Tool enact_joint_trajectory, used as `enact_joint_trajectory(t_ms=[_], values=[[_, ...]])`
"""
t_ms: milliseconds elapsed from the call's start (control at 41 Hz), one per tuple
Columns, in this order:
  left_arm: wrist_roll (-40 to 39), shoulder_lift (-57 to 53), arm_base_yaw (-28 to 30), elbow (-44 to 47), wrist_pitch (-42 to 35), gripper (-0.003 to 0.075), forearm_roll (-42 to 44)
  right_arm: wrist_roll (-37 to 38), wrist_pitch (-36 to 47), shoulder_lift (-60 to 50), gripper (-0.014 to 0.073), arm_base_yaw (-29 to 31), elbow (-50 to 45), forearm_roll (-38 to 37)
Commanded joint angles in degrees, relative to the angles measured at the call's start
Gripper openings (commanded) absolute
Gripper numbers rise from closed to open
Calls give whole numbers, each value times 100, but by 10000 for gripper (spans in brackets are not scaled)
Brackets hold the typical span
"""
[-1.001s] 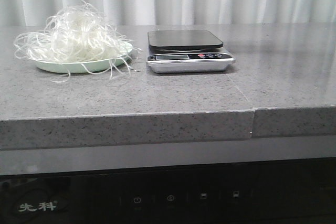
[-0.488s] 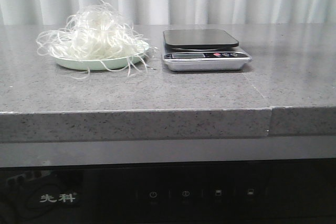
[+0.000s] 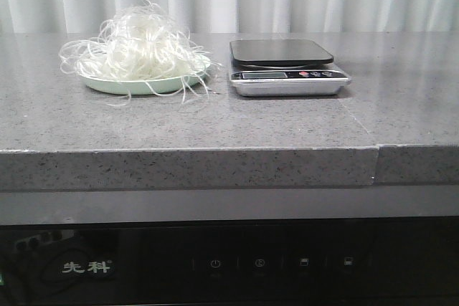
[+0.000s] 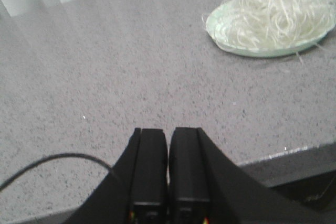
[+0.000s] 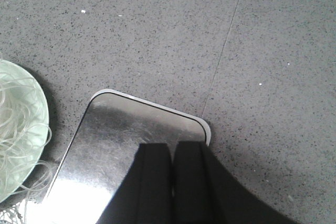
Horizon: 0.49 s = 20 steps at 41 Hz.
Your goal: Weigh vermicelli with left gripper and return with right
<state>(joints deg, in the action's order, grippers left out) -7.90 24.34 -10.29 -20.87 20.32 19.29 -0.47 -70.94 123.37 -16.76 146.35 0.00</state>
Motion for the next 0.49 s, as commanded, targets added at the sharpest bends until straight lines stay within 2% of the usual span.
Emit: enact_joint_trajectory(t_ms=[0, 464], values=[[-58, 86, 10, -116, -478, 138, 50, -1, 422, -442, 155, 14, 148, -136], [-58, 86, 10, -116, -478, 138, 50, -1, 479, -463, 153, 35, 148, -230]])
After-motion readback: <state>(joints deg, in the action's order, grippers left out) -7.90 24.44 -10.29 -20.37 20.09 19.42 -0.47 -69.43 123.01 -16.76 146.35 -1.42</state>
